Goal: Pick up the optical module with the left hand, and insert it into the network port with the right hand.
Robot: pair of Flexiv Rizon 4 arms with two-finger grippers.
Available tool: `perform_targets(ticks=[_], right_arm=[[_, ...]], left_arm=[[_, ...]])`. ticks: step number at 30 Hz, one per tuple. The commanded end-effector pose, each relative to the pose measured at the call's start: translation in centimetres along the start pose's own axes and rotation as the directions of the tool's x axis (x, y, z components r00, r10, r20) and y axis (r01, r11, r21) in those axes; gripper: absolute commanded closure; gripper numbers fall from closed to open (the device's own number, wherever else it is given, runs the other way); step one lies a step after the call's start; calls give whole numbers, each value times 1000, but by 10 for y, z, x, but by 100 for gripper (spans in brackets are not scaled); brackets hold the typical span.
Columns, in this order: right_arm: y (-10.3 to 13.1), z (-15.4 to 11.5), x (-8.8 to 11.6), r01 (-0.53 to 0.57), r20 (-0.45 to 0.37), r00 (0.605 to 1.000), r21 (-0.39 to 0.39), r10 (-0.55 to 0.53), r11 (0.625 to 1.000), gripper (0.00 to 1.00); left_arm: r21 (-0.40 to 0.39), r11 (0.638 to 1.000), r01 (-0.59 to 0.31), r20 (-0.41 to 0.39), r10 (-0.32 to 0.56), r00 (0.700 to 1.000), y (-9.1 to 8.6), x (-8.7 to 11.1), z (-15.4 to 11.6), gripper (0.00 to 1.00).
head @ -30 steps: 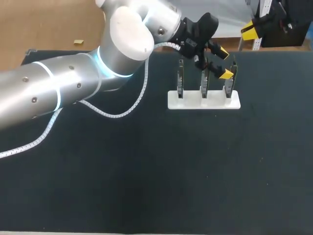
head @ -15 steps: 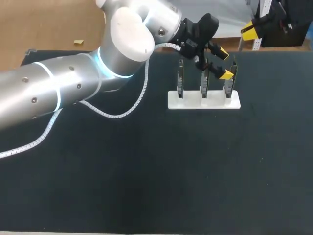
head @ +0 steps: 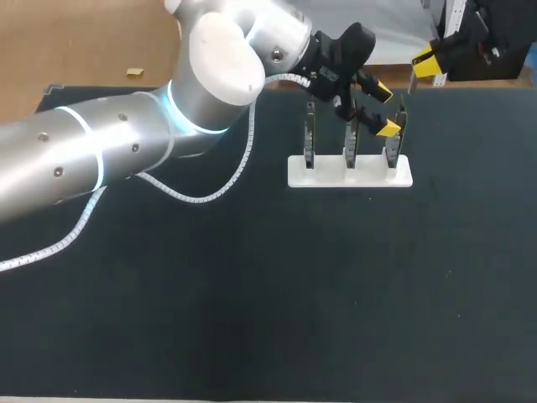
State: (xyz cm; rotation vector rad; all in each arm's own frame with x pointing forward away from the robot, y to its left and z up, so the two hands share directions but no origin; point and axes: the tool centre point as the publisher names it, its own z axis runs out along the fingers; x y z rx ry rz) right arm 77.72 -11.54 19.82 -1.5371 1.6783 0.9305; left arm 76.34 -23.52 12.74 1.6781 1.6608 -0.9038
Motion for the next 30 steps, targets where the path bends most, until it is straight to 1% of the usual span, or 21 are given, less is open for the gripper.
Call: perform_targets(ticks=[1, 15, 18, 30], right_arm=[[4, 3, 3, -3, -1, 1000, 9, 3, 1000, 100], [5, 11, 9, 12, -8, 1000, -4, -12, 1000, 100], [4, 11, 10, 11, 13, 1000, -4, -11, 1000, 100], [2, 16, 13, 11, 4, 1000, -15, -11, 1000, 100]], left_arm=[[-4, 1000, 1, -2, -1, 1000, -2, 0, 0, 0], [-4, 1000, 1, -2, -1, 1000, -2, 0, 0, 0], [-4, 1000, 1, -2, -1, 1000, -2, 0, 0, 0], [-4, 1000, 1, -2, -1, 1000, -2, 0, 0, 0]])
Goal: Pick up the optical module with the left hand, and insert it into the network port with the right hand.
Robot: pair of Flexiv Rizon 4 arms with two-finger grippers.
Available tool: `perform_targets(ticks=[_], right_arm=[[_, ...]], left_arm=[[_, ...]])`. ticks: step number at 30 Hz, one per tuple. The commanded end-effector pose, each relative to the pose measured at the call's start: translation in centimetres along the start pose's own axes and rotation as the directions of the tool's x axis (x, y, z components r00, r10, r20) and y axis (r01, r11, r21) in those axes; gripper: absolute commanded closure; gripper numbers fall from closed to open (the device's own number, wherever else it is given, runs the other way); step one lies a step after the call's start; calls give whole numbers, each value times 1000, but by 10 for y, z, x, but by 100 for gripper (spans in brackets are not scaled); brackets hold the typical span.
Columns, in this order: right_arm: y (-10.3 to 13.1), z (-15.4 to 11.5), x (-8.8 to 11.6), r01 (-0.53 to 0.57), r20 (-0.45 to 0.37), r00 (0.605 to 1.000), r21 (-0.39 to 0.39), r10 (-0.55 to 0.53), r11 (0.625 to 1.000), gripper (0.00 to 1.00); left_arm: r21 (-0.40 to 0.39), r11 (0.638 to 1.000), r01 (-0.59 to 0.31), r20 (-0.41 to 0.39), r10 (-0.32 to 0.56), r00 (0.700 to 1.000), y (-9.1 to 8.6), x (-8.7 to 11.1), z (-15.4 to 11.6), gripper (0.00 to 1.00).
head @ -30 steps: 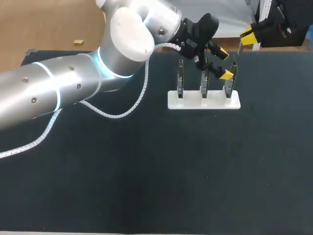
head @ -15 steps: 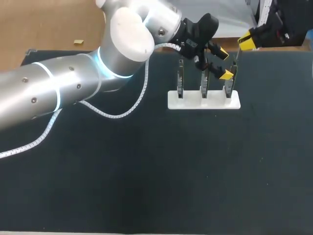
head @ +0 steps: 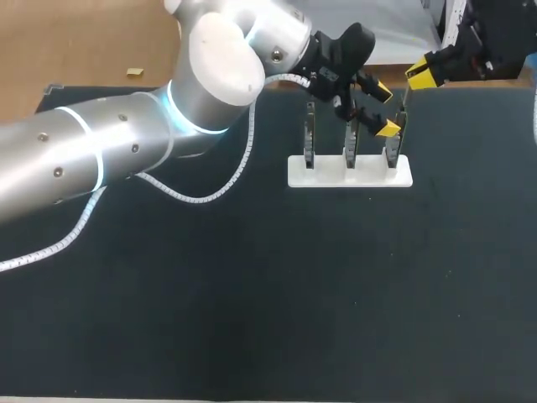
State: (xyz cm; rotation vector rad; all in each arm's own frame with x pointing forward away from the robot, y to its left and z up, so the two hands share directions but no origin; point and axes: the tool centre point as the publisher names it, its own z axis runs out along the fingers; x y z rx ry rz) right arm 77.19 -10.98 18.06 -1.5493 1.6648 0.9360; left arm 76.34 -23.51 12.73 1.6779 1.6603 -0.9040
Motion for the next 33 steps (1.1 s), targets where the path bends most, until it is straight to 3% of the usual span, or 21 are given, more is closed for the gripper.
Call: perform_targets(ticks=[1, 33], right_arm=[[-3, 2, 1, -2, 4, 1000, -8, 2, 1000, 100], [-4, 9, 9, -4, -20, 1000, -35, 3, 999, 100]], left_arm=[[-4, 1000, 1, -2, -1, 1000, -1, 0, 0, 0], [-4, 1000, 1, -2, -1, 1000, -1, 0, 0, 0]])
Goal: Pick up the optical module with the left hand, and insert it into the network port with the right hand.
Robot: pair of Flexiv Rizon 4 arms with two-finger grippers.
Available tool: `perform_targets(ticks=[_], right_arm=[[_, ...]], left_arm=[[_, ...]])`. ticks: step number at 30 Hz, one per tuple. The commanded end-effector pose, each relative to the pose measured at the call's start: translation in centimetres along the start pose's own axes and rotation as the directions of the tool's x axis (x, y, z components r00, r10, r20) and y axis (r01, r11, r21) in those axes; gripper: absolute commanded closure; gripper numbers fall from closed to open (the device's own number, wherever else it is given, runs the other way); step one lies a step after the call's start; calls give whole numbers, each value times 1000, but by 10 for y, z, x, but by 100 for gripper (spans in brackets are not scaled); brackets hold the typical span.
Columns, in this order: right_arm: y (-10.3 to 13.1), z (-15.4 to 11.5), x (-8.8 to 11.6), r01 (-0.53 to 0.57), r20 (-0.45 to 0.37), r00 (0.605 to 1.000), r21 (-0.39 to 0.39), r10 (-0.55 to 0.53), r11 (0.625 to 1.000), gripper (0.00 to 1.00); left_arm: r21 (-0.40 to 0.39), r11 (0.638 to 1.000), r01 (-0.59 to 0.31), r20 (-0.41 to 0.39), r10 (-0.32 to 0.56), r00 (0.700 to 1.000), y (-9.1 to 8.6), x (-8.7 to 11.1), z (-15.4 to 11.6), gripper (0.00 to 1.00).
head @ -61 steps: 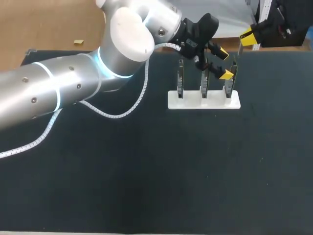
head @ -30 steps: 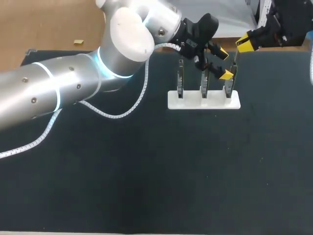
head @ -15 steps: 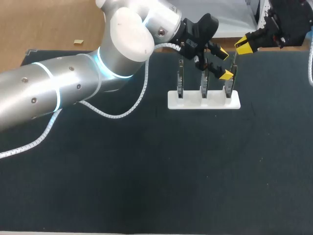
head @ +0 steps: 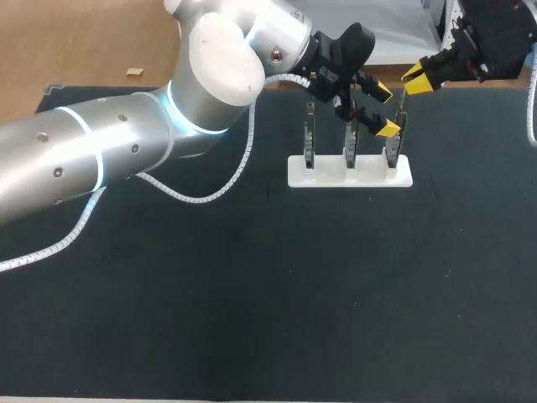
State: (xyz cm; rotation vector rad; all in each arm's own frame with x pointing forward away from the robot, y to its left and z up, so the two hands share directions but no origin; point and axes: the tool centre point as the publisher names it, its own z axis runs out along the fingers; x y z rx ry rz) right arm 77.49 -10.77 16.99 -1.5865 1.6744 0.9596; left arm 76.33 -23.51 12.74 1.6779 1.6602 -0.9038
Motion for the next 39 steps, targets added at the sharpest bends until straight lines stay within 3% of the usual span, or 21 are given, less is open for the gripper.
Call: perform_targets(ticks=[1, 39], right_arm=[[-1, 1, 2, 0, 1, 1000, 2, 0, 1000, 100], [0, -3, -2, 36, -6, 999, 43, -36, 998, 100]], left_arm=[[-4, 1000, 2, -2, -2, 1000, -1, 0, 0, 0], [-4, 1000, 2, -2, -2, 1000, -1, 0, 0, 0]])
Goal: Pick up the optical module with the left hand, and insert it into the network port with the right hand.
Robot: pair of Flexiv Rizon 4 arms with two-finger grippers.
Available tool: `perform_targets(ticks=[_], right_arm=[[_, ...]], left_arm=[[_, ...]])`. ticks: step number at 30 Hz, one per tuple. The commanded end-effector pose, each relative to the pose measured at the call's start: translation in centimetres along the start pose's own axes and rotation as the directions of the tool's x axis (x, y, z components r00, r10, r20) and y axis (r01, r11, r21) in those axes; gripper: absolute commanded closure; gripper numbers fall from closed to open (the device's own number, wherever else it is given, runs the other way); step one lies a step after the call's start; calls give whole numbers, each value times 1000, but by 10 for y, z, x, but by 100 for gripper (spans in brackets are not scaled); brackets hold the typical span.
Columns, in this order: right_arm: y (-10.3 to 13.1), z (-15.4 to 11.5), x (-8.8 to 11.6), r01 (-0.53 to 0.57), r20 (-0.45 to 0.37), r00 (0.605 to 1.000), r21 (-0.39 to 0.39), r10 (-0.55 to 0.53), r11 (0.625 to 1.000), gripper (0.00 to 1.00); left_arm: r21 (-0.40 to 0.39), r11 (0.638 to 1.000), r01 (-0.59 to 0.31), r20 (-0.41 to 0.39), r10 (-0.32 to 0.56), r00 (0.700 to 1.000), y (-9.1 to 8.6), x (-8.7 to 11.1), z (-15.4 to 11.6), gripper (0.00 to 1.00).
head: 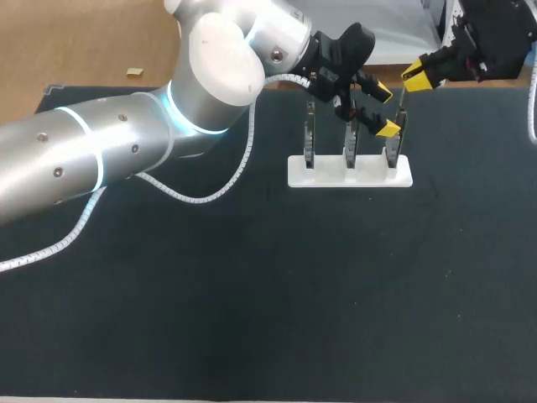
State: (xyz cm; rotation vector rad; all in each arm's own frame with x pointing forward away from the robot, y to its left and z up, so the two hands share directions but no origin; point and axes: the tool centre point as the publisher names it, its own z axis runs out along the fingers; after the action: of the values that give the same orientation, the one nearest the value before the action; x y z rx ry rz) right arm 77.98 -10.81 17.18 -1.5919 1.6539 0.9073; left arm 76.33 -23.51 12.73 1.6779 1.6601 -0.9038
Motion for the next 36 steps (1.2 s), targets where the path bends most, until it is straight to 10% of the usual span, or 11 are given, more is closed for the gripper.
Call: perform_targets(ticks=[1, 36], right_arm=[[4, -1, 1, 1, 0, 1000, 13, -1, 1000, 100], [5, 5, 3, -7, -9, 1000, 3, 7, 1000, 100]], left_arm=[[-4, 1000, 2, -2, -2, 1000, -1, 0, 0, 0], [-4, 1000, 2, -2, -2, 1000, -1, 0, 0, 0]])
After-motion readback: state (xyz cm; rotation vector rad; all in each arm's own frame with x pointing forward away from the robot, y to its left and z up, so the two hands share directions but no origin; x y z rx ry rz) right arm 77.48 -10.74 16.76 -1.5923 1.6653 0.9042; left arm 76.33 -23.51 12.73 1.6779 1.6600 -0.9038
